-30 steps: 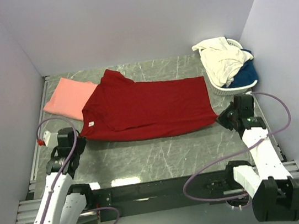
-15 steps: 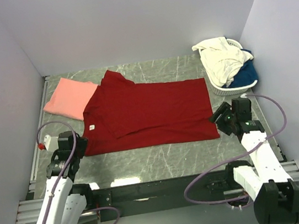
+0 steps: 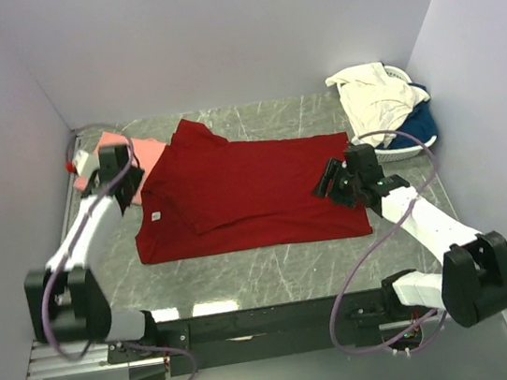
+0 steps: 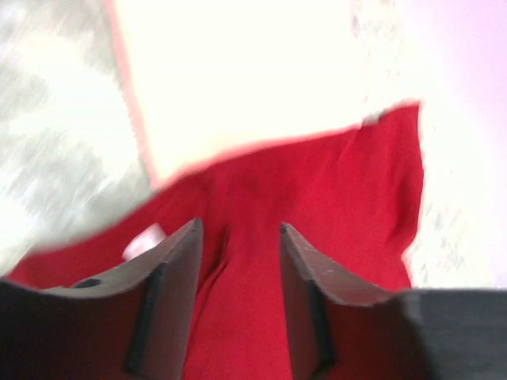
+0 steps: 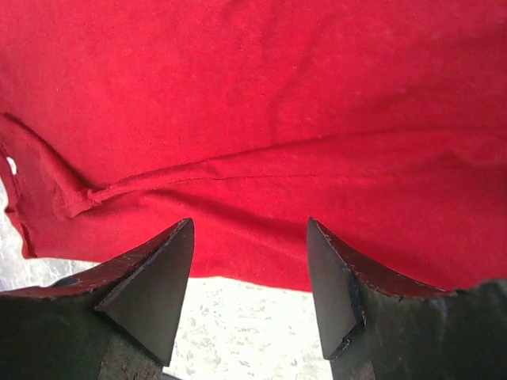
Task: Fold and stack the t-shirts
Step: Fold the tshirt
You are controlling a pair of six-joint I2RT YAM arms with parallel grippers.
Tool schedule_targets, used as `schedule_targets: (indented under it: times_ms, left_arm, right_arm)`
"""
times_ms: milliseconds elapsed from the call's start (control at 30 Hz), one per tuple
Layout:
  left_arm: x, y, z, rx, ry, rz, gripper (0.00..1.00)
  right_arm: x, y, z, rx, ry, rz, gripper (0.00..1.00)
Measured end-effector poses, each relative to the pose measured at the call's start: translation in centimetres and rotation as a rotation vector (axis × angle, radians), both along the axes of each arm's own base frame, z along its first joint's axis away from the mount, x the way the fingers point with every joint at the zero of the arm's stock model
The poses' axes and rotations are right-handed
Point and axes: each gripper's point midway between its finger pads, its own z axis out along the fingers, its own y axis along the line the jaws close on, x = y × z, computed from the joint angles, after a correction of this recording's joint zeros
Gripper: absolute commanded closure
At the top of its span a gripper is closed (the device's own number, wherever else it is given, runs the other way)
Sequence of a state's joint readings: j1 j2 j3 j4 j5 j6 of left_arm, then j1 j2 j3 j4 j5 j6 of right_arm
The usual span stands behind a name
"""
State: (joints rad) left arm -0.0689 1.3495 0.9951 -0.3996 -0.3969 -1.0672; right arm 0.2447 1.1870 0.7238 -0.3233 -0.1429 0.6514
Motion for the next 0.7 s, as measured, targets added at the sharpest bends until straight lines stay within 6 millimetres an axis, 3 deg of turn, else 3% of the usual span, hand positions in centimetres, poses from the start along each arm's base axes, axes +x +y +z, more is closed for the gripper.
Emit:
schedule_targets:
  times_ms: [100, 200, 300, 500, 533, 700]
  left_arm:
    - [5.3, 1.5, 0.6, 0.025, -0.017, 0.013, 0.55]
    - [9.8, 3.2, -0.9, 0.048, 0.017, 0.011, 0.58]
    - [13.6, 4.3, -4.2, 0.054, 0.072, -0.013, 0.60]
    - [15.5, 5.1, -11.6, 0.006, 0.203, -0.043, 0.61]
    - [15.7, 5.2, -12.1, 0.001, 0.213, -0.040, 0.61]
    - [18.6, 6.5, -11.3, -0.036, 0.157, -0.009, 0.61]
  right_arm:
    - [0.5, 0.7, -0.3, -0.006, -0.003, 0.025, 0.35]
    - [0.8, 1.1, -0.8, -0.010, 0.000, 0.044, 0.36]
    - [0.8, 1.3, -1.5, -0.011, 0.015, 0.058, 0.36]
    - [0.9, 1.8, -1.7, -0.008, 0.011, 0.088, 0.36]
    - [1.0, 1.9, -1.7, -0.007, 0.010, 0.090, 0.36]
    - [1.0, 2.1, -2.5, -0.003, 0.030, 0.103, 0.36]
